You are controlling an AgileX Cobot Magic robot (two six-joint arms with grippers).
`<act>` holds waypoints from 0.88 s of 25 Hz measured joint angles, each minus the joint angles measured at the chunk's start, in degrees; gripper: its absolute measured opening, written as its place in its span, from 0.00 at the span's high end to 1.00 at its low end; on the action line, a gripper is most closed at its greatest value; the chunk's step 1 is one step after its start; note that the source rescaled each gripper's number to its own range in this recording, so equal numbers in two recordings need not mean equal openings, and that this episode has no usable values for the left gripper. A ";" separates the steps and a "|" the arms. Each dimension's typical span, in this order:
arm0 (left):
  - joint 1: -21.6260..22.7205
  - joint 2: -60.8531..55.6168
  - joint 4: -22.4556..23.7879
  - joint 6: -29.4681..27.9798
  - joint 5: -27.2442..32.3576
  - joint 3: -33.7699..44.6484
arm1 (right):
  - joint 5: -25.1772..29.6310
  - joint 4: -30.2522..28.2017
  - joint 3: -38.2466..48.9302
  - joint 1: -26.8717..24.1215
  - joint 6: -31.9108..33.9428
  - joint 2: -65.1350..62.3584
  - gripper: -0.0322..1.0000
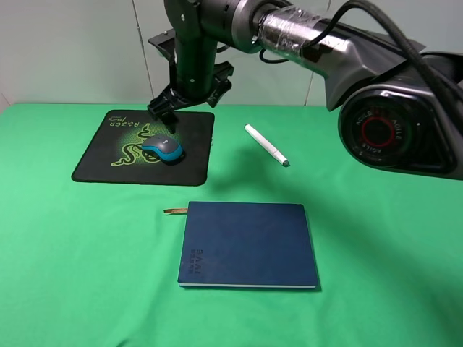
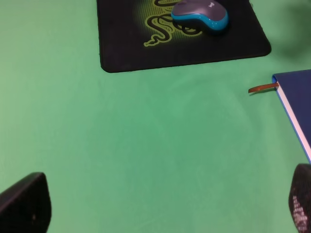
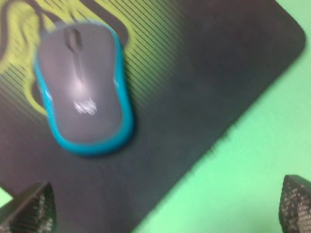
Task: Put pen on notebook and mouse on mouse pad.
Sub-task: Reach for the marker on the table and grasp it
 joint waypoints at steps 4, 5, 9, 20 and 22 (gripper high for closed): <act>0.00 0.00 0.00 0.00 0.00 0.00 | 3.65 -0.53 0.00 -2.20 0.00 -0.14 0.00; 0.00 0.00 0.00 0.00 0.00 0.00 | 3.94 -0.58 0.00 -2.98 0.00 -0.14 0.00; 0.00 0.00 0.00 0.00 0.00 0.00 | 4.18 -0.58 0.00 -5.70 0.00 -0.14 0.00; 0.00 0.00 0.00 0.00 0.00 0.00 | 4.33 -2.60 9.75 -10.97 -1.79 -0.15 0.00; 0.00 0.00 0.00 0.00 0.00 0.00 | 4.17 -4.26 11.63 -11.84 -2.31 -0.15 0.00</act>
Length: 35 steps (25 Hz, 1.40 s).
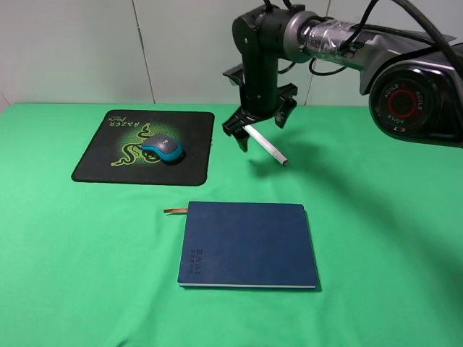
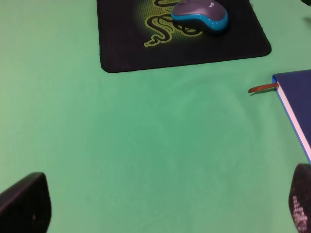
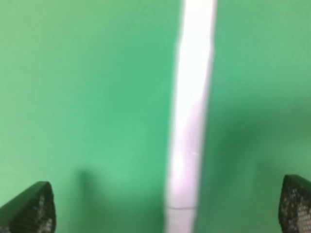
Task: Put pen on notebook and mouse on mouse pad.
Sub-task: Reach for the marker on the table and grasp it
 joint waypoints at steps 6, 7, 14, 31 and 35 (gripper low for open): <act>0.00 0.00 0.00 0.00 0.00 0.00 | -2.16 -0.94 0.89 -2.28 -0.75 0.00 0.00; 0.00 0.00 0.00 0.00 0.00 0.00 | -2.63 -0.59 0.89 -2.58 -0.95 0.00 0.00; 0.00 0.00 0.00 0.00 0.00 0.00 | -5.14 2.17 0.89 -4.27 -2.90 0.00 0.00; 0.00 0.00 0.00 0.00 0.00 0.00 | -9.04 8.12 3.87 -8.28 -5.28 0.00 0.00; 0.00 0.00 0.00 0.00 0.00 0.00 | -10.08 9.13 3.87 -8.28 -5.39 0.00 0.00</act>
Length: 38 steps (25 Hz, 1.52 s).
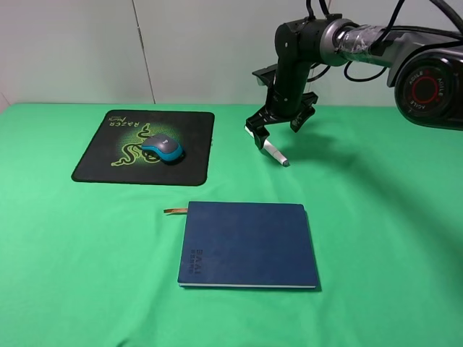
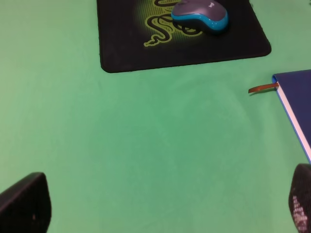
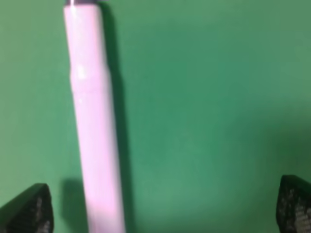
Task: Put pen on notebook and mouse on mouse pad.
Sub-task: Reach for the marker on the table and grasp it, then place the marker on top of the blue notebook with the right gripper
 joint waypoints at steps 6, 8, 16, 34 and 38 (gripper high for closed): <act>0.00 0.00 0.00 0.00 0.00 0.00 | -0.10 1.13 0.07 0.00 0.00 1.62 0.00; 0.00 0.00 0.00 0.00 0.00 0.00 | -0.15 1.27 0.06 0.00 -0.01 1.61 0.00; 0.00 0.00 0.00 0.00 0.00 0.00 | -0.15 1.37 0.06 0.00 -0.01 1.61 0.12; 0.00 0.00 0.00 0.00 0.00 0.00 | 0.14 1.42 0.06 0.00 -0.01 1.61 0.97; 0.00 0.00 0.00 0.00 0.00 0.00 | 2.57 1.50 0.06 0.00 -0.01 1.12 0.97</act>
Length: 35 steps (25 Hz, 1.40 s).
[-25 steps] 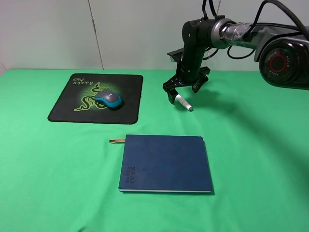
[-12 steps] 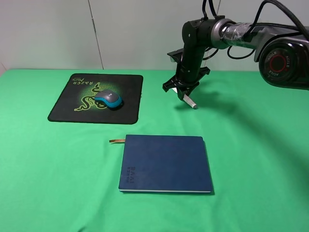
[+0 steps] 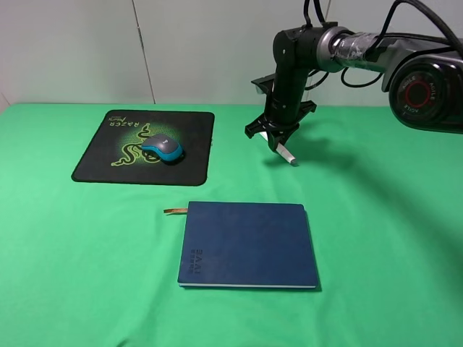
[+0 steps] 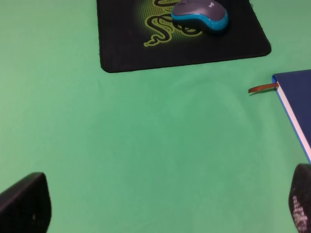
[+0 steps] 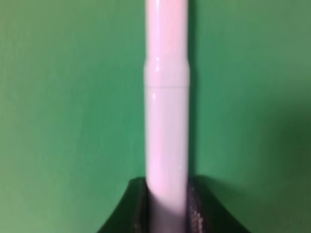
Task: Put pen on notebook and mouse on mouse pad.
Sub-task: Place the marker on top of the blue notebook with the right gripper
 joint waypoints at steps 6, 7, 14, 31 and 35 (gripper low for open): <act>0.00 0.00 0.00 0.00 0.00 0.00 | 3.04 0.19 0.00 0.00 0.00 -3.59 0.97; 0.00 0.00 0.00 0.00 0.00 0.00 | 3.58 0.19 0.00 0.00 0.00 -4.23 0.97; 0.00 0.00 0.00 0.00 0.00 0.00 | 7.43 0.13 0.00 1.83 0.10 -7.58 0.97; 0.00 0.00 0.00 0.00 0.00 0.00 | 7.61 -2.43 8.93 15.44 0.85 -20.70 0.97; 0.00 0.00 0.00 0.00 0.00 0.00 | 6.74 -3.15 16.59 19.18 0.86 -25.66 0.97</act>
